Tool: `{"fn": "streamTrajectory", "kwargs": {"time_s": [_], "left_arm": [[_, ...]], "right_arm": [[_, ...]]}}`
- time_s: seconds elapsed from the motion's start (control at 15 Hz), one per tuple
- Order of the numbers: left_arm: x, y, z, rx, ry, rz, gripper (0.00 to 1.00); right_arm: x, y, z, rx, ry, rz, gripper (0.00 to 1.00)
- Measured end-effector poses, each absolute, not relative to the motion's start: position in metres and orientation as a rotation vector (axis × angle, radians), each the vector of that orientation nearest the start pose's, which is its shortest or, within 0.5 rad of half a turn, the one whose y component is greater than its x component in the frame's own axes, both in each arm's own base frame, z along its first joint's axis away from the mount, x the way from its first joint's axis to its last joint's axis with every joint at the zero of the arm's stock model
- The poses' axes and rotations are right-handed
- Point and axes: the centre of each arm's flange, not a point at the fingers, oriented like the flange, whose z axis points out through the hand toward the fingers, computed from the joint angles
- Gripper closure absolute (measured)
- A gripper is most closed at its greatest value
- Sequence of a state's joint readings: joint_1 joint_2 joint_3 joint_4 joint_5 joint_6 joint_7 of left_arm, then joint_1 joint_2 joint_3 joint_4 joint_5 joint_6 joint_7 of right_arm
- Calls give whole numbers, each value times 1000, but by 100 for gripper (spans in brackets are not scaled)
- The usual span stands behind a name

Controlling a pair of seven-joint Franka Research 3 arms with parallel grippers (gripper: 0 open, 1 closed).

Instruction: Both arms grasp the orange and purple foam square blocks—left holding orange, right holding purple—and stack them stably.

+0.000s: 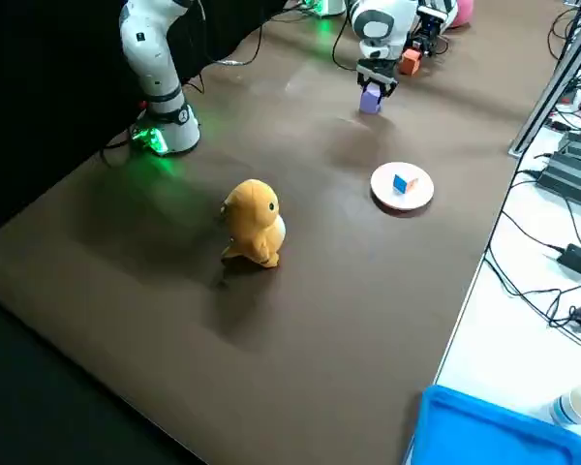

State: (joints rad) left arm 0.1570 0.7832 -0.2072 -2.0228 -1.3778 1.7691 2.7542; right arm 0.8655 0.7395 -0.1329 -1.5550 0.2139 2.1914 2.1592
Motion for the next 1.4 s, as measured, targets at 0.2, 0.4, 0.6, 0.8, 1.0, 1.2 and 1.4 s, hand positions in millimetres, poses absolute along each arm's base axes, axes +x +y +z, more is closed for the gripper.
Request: {"fn": "streamTrajectory", "kwargs": {"time_s": [0.2,0.4,0.6,0.8,1.0,1.2,1.4], "left_arm": [[509,-119,63,1238,-1317,1062,0],[510,-119,49,1243,-1305,1057,0],[512,-119,44,1247,-1305,1057,0],[513,-119,44,1249,-1308,1058,1],[515,-119,44,1250,-1311,1059,4],[517,-121,44,1248,-1314,1059,33],[517,-121,44,1248,-1314,1060,40]], "right_arm": [[502,479,206,-2325,2230,142,40],[502,479,206,-2325,2230,142,40],[502,479,206,-2325,2230,142,40],[502,479,206,-2325,2230,142,40],[502,479,206,-2325,2230,142,40],[503,479,207,-2323,2230,141,40],[503,479,207,-2323,2230,140,40]]}}
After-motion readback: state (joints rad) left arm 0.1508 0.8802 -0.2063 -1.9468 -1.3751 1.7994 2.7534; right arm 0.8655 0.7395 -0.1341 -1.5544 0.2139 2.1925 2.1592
